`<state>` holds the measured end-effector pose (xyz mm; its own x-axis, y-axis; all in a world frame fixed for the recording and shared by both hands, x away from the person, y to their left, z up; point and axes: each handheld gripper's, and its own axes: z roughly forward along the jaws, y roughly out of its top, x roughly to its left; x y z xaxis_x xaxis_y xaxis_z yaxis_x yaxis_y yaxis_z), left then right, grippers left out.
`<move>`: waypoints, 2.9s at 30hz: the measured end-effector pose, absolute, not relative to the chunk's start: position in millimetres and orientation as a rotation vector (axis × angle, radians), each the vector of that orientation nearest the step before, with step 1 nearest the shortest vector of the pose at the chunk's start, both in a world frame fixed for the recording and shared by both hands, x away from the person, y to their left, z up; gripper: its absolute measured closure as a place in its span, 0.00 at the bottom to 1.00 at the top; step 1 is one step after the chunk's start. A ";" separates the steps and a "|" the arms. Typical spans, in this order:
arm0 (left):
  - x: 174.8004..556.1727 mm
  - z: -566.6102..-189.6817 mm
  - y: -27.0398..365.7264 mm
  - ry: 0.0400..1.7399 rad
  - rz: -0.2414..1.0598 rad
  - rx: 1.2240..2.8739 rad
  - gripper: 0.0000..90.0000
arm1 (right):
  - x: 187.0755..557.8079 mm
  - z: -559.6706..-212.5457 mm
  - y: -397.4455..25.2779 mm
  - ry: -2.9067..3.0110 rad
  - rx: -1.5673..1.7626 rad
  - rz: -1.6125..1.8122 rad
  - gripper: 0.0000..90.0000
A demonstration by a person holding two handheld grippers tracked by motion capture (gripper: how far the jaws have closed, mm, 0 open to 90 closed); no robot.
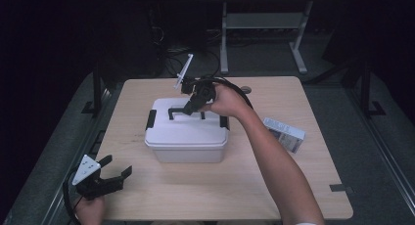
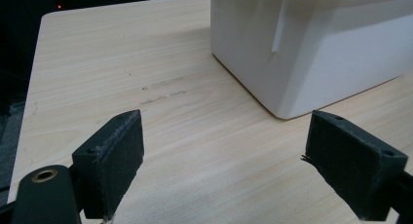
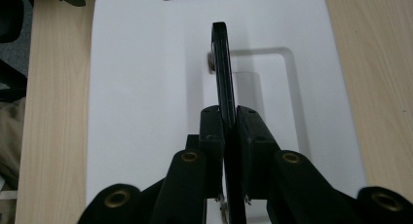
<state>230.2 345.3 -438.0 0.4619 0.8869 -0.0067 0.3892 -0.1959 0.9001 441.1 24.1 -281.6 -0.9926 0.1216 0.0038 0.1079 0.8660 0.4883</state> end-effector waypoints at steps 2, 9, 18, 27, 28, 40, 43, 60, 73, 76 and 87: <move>230.2 -438.0 345.3 1.088 0.674 1.785 0.15 | 441.5 -281.4 24.4 3.009 0.175 0.786 0.91; 230.2 -438.1 345.4 1.090 0.673 1.781 0.15 | 443.5 -280.7 24.6 3.033 0.143 0.788 0.93; 230.3 -438.2 345.8 1.090 0.675 1.781 0.15 | 443.2 -278.7 26.8 3.034 0.129 0.772 0.94; 230.8 -438.0 345.0 1.086 0.677 1.787 0.15 | 444.8 -275.1 25.5 3.035 0.118 0.801 0.94; 230.7 -438.0 345.1 1.086 0.677 1.786 0.15 | 444.5 -273.5 24.5 3.033 0.124 0.813 0.94; 230.2 -437.7 345.6 1.088 0.678 1.775 0.15 | 438.1 -256.8 17.2 2.998 0.126 0.877 0.94; 230.5 -437.7 346.0 1.089 0.677 1.776 0.15 | 434.6 -252.1 13.1 2.995 0.116 0.874 0.94; 230.0 -437.7 343.4 1.085 0.678 1.783 0.15 | 401.7 -221.6 -33.0 2.952 0.142 0.882 0.94; 229.0 -437.9 341.4 1.087 0.676 1.786 0.15 | 369.2 -200.6 -82.9 2.919 0.170 0.845 0.94; 228.9 -438.0 341.3 1.090 0.675 1.779 0.15 | 366.0 -200.1 -91.9 2.917 0.182 0.850 0.94; 230.4 -438.8 340.8 1.093 0.673 1.788 0.15 | 351.2 -209.1 -140.2 2.905 0.231 0.857 0.94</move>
<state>230.4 340.8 -438.8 0.4600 0.8879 -0.0064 0.3941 -0.1977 0.8976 351.2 -140.2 -209.1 -0.9831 0.1743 -0.0566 0.1157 0.8296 0.5463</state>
